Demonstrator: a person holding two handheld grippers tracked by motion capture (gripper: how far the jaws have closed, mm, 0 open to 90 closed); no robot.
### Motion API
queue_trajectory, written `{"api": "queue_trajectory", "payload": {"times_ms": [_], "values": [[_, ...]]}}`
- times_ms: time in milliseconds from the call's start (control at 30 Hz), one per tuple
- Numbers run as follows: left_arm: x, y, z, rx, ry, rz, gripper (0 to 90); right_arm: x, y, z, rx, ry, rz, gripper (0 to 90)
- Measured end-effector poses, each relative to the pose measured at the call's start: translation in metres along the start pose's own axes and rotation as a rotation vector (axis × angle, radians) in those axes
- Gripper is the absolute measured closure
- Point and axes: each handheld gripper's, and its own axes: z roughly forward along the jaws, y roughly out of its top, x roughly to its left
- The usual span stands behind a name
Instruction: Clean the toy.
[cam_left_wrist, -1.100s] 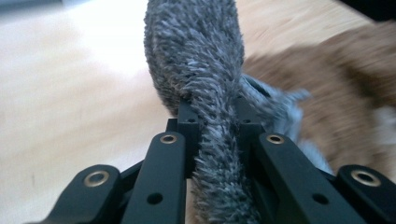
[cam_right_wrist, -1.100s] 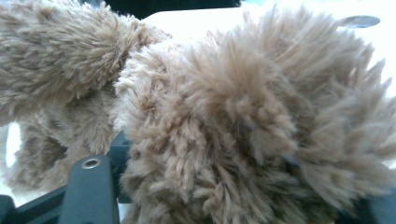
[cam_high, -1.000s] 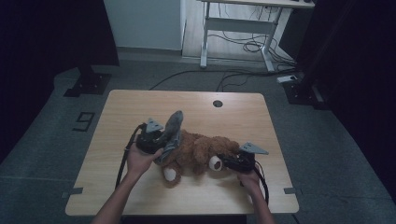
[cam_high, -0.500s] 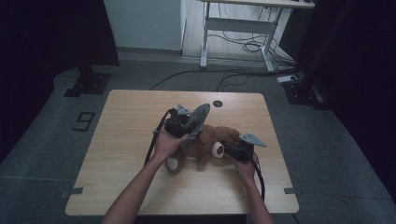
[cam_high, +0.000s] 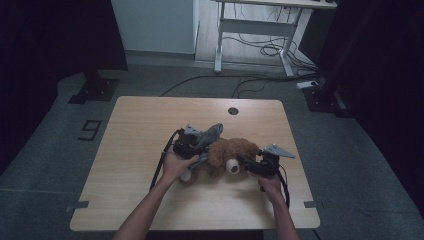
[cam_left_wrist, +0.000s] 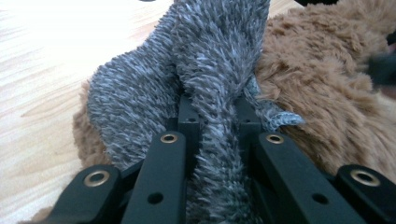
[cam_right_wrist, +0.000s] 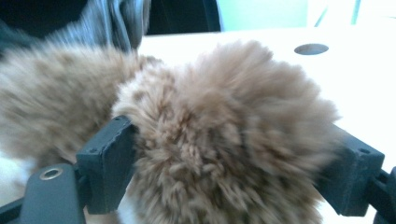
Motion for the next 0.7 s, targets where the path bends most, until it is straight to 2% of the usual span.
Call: {"api": "queue_trajectory", "payload": {"times_ms": [167,300,400,467,567,700], "values": [[-0.005,-0.012,-0.007,-0.017,-0.011,0.010,78.2,-0.003,0.021,-0.025,-0.076,0.010,0.049,14.7],[-0.011,-0.018,-0.010,-0.032,-0.012,0.017,78.3,-0.006,0.035,-0.022,-0.061,0.009,0.048,14.2],[-0.014,-0.024,-0.012,-0.043,-0.016,0.019,78.3,-0.005,0.040,-0.014,-0.023,0.018,0.042,13.6],[-0.016,-0.028,-0.014,-0.049,-0.018,0.023,78.3,-0.005,0.038,-0.007,0.030,0.032,0.039,12.6],[-0.020,-0.034,-0.018,-0.051,-0.033,0.027,78.2,-0.004,0.027,0.001,0.100,0.042,0.029,11.3],[-0.023,-0.044,-0.025,-0.048,-0.058,0.034,78.1,-0.003,0.008,0.001,0.129,0.091,0.071,8.9]]}}
